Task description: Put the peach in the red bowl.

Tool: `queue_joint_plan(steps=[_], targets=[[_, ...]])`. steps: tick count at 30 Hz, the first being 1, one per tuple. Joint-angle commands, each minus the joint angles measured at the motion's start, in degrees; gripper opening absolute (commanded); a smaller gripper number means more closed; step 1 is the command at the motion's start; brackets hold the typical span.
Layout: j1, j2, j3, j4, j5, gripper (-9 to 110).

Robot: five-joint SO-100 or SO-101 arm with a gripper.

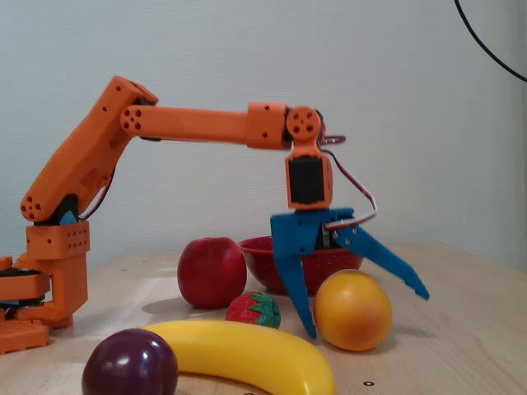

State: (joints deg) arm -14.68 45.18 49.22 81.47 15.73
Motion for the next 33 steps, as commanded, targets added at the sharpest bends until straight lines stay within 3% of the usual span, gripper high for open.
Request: queue_joint_plan(steps=[1, 33], targets=[[-0.6, 3.5, -5.4, -0.9, 1.0, 50], [-1.4, 1.5, -3.4, -1.3, 2.0, 46]])
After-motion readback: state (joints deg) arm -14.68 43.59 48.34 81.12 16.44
